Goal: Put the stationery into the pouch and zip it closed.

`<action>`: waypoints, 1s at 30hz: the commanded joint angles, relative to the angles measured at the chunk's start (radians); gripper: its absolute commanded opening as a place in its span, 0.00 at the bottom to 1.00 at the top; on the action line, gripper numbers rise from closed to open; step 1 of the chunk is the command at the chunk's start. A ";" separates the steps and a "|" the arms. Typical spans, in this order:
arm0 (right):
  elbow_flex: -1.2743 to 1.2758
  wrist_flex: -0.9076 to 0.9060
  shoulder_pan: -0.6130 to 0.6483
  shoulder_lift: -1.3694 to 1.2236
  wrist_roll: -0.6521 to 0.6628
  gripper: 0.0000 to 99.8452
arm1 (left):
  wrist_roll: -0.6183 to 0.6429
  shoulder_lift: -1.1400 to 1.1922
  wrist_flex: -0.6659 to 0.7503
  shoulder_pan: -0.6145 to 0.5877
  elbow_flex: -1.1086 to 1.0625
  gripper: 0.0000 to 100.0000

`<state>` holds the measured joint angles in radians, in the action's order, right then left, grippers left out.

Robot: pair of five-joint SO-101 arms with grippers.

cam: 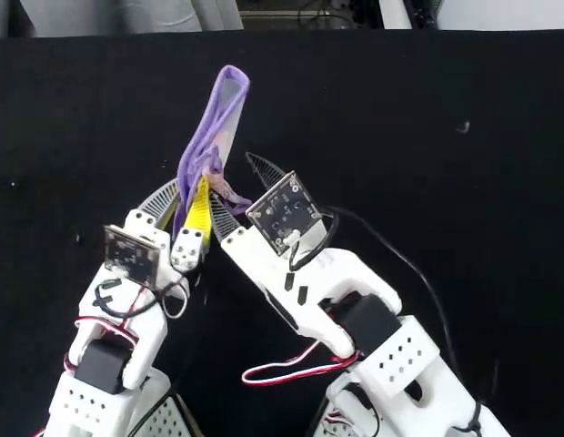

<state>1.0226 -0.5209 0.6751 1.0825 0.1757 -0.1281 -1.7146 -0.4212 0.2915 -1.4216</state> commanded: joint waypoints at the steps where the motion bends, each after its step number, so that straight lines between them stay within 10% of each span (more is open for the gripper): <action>1: -0.031 -0.049 -0.003 0.028 -0.011 0.23 | -0.081 0.000 0.037 0.074 0.074 0.03; 14: -0.047 -0.098 -0.048 0.028 -0.011 0.02 | -0.097 0.000 0.098 0.142 0.076 0.03; 30: -0.154 -0.193 -0.244 0.027 -0.002 0.01 | -0.097 0.000 0.091 0.145 0.067 0.03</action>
<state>0.9567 -0.6790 0.4941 1.1009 0.1772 -0.2140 -1.7116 -0.3844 0.4204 -1.4262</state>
